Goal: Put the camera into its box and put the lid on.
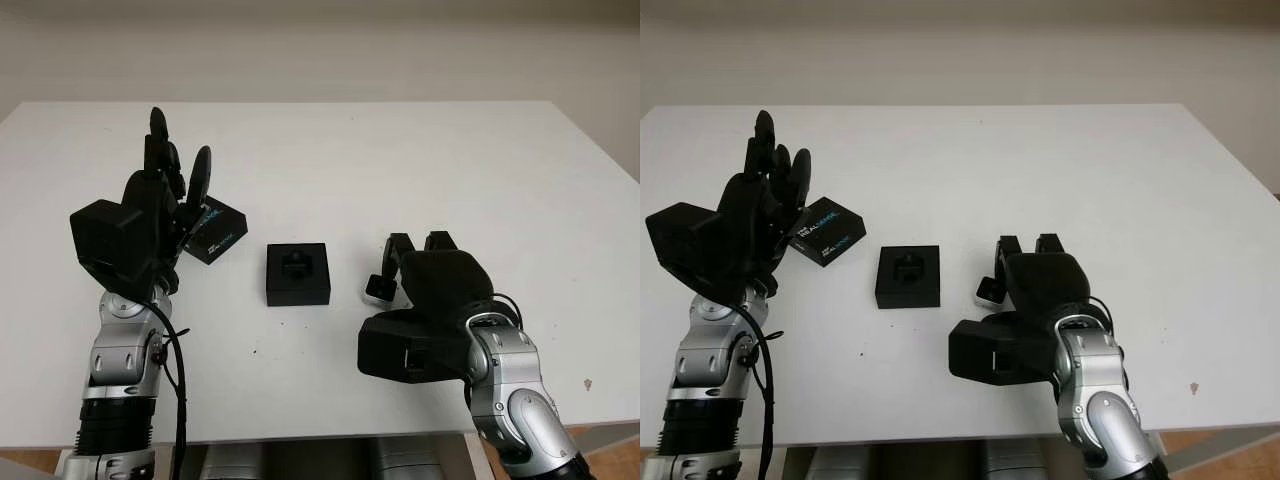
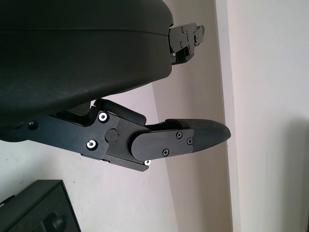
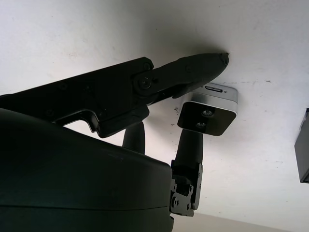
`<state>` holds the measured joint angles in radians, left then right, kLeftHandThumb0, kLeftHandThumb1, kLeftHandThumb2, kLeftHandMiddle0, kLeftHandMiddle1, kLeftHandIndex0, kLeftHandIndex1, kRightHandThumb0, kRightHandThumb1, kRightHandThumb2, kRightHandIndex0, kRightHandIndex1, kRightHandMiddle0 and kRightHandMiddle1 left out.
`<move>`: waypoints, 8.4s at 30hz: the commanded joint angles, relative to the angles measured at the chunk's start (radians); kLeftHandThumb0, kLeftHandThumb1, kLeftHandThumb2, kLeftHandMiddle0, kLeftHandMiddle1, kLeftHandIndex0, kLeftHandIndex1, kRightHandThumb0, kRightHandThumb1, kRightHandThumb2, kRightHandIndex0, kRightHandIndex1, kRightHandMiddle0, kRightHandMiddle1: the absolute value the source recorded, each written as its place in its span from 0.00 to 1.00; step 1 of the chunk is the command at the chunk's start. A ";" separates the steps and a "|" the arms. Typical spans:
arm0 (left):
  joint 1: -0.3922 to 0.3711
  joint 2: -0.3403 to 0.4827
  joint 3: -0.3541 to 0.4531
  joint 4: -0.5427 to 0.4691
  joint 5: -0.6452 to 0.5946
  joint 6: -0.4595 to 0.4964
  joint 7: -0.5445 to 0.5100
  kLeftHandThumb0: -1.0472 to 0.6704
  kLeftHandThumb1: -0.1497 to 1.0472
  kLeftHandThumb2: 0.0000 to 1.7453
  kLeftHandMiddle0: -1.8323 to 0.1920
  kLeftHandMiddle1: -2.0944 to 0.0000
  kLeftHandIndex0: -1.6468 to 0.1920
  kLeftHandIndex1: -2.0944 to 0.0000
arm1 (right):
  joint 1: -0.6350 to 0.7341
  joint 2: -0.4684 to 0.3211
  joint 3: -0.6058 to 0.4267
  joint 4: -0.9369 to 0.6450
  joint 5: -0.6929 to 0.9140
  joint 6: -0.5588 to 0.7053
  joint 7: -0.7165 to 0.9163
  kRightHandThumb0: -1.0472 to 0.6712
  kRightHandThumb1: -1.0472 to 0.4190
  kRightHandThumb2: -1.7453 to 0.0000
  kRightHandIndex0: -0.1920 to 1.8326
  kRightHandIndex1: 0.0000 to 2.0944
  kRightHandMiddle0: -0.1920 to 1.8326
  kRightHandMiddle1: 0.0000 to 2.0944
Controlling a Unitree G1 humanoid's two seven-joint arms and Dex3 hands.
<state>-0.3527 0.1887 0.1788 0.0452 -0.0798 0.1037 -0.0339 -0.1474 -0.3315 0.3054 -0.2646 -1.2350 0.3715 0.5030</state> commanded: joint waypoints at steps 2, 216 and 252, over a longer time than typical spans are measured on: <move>-0.024 0.004 -0.002 -0.004 0.001 -0.017 -0.001 0.23 1.00 0.29 1.00 0.99 1.00 1.00 | -0.013 -0.013 0.009 0.007 -0.004 -0.006 0.000 0.21 0.05 0.97 0.00 0.92 0.00 0.84; 0.007 0.015 0.020 -0.064 -0.018 0.034 -0.023 0.26 1.00 0.29 1.00 1.00 1.00 1.00 | -0.350 0.106 -0.056 0.852 0.908 -0.720 -0.320 0.26 0.05 0.97 0.03 0.02 0.16 0.16; 0.005 0.006 0.016 -0.062 -0.012 0.039 -0.012 0.25 1.00 0.29 1.00 0.99 1.00 1.00 | -0.286 0.025 0.006 0.542 0.666 -0.739 -0.481 0.19 0.00 0.76 0.06 0.03 0.07 0.04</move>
<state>-0.3456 0.1953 0.1981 -0.0063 -0.0913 0.1426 -0.0493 -0.4382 -0.2912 0.2997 0.3006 -0.5537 -0.3548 0.0211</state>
